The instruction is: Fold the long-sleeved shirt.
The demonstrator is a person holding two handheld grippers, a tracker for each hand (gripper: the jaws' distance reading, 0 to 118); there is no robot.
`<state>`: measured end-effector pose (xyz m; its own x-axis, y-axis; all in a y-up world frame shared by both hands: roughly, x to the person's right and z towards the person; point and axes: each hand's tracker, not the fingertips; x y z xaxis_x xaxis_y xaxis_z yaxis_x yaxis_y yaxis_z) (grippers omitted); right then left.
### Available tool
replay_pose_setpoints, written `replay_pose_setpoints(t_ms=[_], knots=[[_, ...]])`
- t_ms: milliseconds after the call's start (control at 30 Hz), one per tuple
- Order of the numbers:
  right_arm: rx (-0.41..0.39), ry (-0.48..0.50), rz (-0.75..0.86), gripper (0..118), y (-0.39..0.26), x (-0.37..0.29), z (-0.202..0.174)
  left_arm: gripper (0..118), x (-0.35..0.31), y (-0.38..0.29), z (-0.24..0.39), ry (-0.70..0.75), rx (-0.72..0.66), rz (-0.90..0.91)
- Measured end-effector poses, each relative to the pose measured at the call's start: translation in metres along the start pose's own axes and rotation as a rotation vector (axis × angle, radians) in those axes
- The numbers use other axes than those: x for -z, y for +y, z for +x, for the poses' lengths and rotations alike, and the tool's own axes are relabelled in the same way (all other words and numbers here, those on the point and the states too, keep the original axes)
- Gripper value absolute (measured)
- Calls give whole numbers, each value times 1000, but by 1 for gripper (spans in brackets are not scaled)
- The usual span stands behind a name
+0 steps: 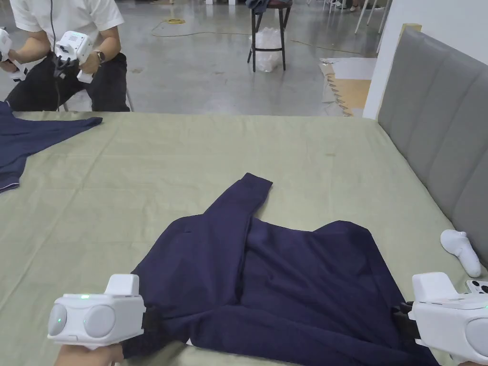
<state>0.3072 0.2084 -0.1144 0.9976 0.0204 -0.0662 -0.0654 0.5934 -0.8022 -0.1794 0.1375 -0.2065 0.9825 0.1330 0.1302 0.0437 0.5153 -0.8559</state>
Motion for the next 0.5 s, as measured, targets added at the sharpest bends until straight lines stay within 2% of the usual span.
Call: replay_pose_setpoints(t_ms=[33,133,167,233,267,300,333,367,500], knots=[[-8,-1,-6,1,7,4,3,8,-1,-4,1,-36,-26,5],[-39,-14,-2,2,46,20,16,8,-13,-11,5,-20,-9,61],[-49,-21,7,10,66,29,23,8,-20,-14,3,-18,-8,82],[-66,-41,23,14,105,47,34,8,-27,-15,-1,-35,-27,91],[-68,-49,23,27,126,62,40,8,-31,-16,-2,-44,-36,102],[-75,-59,17,63,143,75,45,8,-33,-16,-4,-54,-39,103],[-87,-60,4,82,164,98,52,8,-36,-17,-4,-58,-38,109],[-96,-52,-8,91,182,118,58,8,-37,-16,-1,-57,-38,114],[-132,-7,-126,89,217,197,70,8,-36,-16,-2,-79,-90,114]])
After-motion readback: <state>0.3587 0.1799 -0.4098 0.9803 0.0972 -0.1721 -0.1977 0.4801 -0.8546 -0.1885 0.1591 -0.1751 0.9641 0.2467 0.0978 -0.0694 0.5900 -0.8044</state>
